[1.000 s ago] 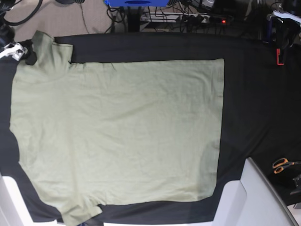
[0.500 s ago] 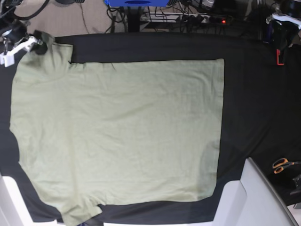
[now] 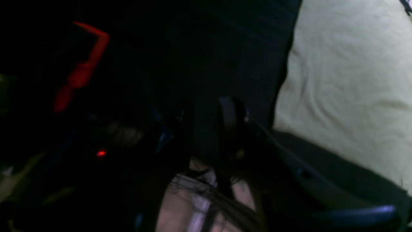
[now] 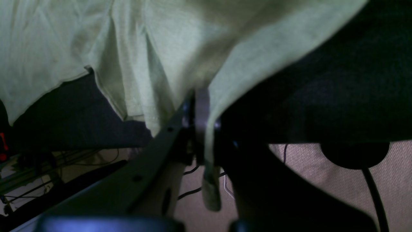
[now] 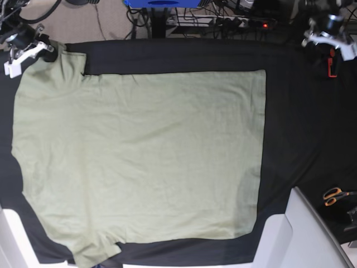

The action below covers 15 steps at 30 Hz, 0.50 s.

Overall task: Fold the T-shirt properly
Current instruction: 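Move both grippers down and grasp the shirt's shoulder edge corners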

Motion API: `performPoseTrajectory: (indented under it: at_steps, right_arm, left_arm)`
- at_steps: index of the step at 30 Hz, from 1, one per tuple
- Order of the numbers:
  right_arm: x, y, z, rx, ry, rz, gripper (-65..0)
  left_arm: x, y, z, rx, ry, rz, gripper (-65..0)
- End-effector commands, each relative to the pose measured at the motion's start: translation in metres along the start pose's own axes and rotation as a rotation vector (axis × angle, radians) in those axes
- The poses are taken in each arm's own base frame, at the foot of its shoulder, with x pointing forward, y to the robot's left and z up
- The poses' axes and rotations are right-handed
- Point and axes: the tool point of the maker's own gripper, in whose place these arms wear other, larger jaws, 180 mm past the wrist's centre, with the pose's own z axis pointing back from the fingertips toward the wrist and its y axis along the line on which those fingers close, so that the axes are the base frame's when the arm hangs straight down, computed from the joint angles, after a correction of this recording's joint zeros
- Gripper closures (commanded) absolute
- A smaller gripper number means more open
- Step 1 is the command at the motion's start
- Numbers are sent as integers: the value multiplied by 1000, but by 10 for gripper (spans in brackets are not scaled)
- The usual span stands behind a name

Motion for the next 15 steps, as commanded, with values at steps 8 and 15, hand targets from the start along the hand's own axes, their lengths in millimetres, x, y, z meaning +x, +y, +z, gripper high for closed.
performPoseTrajectory:
  at_steps: [8, 15]
  right_arm:
    - [-4, -5, 2, -26, 30, 10, -3]
    - [-4, -6, 3, -27, 30, 11, -2]
  left_arm:
    - [-23, -41, -23, -128, 72, -11, -142]
    - [-32, -43, -30, -132, 87, 20, -156]
